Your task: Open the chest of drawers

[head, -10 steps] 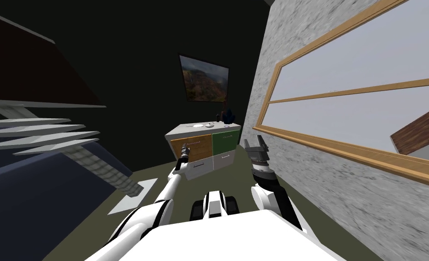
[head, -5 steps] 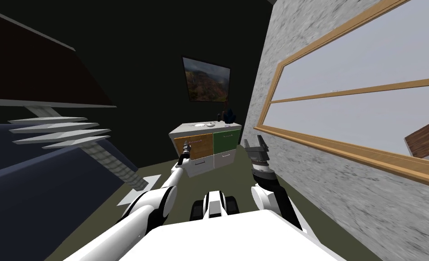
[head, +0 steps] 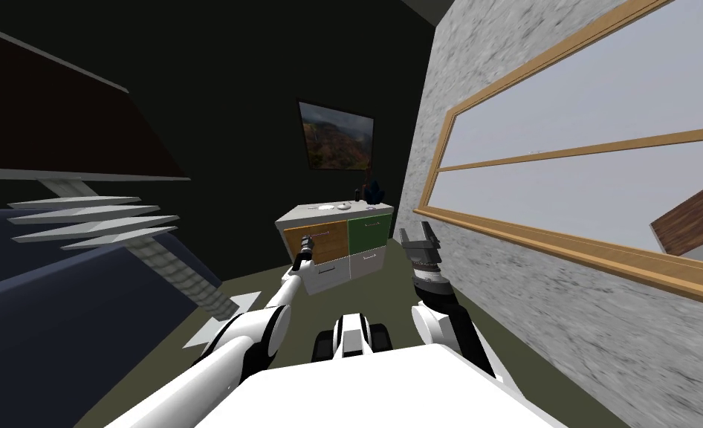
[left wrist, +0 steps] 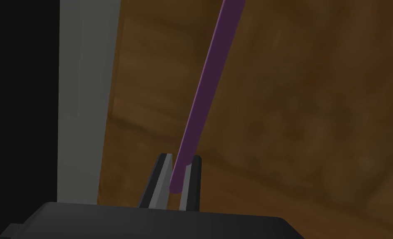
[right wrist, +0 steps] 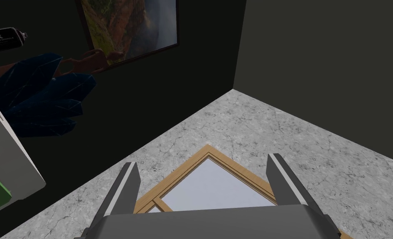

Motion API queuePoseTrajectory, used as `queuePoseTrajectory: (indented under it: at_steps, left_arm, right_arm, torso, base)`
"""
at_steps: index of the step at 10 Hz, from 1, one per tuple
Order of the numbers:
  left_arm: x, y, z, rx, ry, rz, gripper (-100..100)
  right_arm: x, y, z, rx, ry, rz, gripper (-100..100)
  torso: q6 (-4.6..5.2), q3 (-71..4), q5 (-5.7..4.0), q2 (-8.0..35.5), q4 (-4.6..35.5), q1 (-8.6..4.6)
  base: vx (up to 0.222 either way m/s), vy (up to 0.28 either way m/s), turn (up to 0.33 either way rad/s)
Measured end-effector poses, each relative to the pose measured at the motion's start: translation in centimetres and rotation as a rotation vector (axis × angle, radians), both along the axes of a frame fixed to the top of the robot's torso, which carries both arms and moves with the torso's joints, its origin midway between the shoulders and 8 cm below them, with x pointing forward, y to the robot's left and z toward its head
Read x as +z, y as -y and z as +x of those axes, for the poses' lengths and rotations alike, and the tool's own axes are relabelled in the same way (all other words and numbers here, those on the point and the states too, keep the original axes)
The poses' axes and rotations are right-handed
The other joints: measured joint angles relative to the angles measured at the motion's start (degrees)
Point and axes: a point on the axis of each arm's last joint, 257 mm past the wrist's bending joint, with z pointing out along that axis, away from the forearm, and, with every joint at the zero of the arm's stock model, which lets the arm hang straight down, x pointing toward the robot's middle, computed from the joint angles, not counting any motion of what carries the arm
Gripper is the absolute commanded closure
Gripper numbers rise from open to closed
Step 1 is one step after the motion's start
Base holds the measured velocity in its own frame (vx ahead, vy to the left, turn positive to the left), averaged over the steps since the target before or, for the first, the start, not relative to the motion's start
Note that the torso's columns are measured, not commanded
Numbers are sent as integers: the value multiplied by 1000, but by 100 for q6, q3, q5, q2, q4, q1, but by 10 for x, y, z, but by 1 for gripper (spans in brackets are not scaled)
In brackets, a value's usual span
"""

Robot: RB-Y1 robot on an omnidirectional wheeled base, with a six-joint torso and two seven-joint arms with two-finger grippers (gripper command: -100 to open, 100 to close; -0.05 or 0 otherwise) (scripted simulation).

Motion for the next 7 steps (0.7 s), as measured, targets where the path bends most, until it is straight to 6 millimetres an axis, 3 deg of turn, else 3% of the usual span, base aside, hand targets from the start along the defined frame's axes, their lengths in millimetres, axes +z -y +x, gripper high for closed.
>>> queuePoseTrajectory:
  at_steps: [7]
  left_arm:
    - [-5,-11,-32,20,26,5,100]
  right_arm:
    - [0,0,0,0,0,0,0]
  torso:
    - [-12,-2,17,-1,-23,14]
  base:
    - [37,6,-38]
